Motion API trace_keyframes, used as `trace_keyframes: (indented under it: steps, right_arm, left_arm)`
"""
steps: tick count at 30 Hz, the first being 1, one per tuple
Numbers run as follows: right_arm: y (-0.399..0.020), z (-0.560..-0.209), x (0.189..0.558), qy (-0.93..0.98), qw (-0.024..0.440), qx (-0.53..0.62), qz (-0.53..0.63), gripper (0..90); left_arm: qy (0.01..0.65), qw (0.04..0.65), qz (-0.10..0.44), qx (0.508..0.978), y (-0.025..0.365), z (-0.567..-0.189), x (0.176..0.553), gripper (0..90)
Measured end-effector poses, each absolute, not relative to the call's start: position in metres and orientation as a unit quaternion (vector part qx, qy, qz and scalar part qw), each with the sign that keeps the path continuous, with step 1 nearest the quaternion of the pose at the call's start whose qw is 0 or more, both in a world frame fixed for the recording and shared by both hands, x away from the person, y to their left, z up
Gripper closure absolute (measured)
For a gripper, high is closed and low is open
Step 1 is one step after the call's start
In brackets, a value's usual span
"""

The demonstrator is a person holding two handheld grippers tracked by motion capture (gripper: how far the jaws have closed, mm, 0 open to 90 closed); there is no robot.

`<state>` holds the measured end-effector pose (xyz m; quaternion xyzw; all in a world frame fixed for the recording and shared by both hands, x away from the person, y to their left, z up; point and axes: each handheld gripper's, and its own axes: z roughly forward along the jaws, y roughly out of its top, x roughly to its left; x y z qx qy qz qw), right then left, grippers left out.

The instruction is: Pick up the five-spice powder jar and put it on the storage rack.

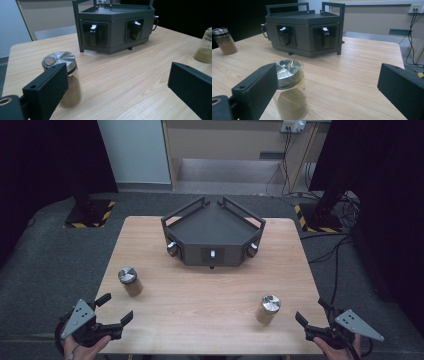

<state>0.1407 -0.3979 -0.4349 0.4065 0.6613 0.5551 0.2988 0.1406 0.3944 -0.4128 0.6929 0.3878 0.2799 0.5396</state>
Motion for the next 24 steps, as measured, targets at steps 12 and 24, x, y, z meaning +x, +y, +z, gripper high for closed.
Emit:
trace_keyframes:
  steps: [12, 24]
  right_arm:
    - [-0.3997, -0.4370, 0.1384, 0.653, 0.298, 0.414, 0.560, 3.4]
    - [-0.4015, -0.4375, 0.1364, 0.652, 0.299, 0.414, 0.561, 3.9]
  left_arm:
    - [0.391, 0.545, 0.278, 0.688, 0.3959, -0.4140, 0.1409, 2.2]
    - [0.392, 0.546, 0.276, 0.687, 0.3962, -0.4140, 0.1420, 2.2]
